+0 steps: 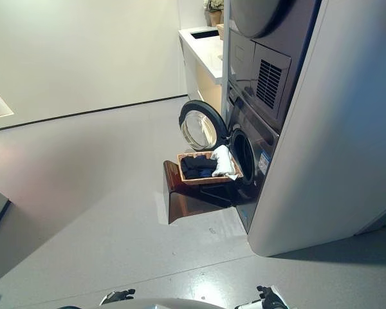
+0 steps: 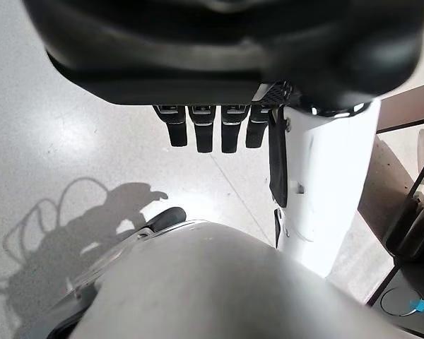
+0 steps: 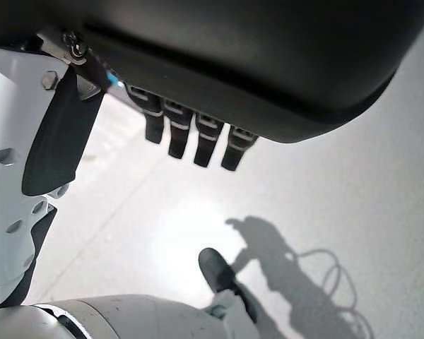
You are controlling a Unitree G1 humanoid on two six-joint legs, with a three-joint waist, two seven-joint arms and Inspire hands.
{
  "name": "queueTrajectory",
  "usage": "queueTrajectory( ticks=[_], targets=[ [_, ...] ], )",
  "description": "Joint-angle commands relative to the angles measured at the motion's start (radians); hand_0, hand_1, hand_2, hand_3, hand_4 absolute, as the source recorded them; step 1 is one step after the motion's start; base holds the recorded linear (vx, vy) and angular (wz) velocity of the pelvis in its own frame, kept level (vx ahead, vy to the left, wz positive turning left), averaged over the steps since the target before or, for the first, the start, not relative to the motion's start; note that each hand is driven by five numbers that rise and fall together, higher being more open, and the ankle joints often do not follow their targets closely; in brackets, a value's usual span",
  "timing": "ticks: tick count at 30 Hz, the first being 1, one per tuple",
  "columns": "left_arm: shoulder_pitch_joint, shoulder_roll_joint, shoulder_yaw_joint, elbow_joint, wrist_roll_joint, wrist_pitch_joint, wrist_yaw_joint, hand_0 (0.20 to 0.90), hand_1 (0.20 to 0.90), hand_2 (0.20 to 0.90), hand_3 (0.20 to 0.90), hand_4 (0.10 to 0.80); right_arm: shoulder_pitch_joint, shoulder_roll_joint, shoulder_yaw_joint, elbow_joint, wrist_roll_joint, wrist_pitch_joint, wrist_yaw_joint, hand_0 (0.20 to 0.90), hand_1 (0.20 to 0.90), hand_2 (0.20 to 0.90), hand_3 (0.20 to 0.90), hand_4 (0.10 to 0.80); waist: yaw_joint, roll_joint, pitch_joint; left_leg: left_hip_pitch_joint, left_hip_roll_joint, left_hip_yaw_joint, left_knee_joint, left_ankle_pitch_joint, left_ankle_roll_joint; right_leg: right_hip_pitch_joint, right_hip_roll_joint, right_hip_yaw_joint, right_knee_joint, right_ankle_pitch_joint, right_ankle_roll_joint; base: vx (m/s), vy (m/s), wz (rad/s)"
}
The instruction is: Pick up the clothes and place them into the washing machine
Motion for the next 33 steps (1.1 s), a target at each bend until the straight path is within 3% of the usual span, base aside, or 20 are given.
queueTrajectory(
  ticks=[1,33],
  targets=[
    [-0.111,-0.054,0.026,0.023,-0.007,-0.029,-0.006,0.900,0.900,0.900,0.900,0.800,-0.083,0.030,0.022,0.077,-0.015,0.009,-0.015,0.900,0.900,0.900,0.900,0.800,0.017,-0.064,0.025,0.060,-0.068,-0.023,-0.006,-0.089,-0.018,-0.025,0.012,0.014,-0.002,0.026,0.026,0.000,0.000,0.00],
    [-0.127,-0.051,0.001,0.010,0.023,-0.025,0.013,0.900,0.900,0.900,0.900,0.800,-0.085,0.031,0.020,0.071,0.010,0.005,-0.009,0.900,0.900,0.900,0.900,0.800,0.028,-0.061,0.032,0.059,-0.064,-0.041,-0.006,-0.089,-0.020,-0.020,0.015,-0.002,-0.002,0.016,0.022,0.000,0.000,0.00]
  ],
)
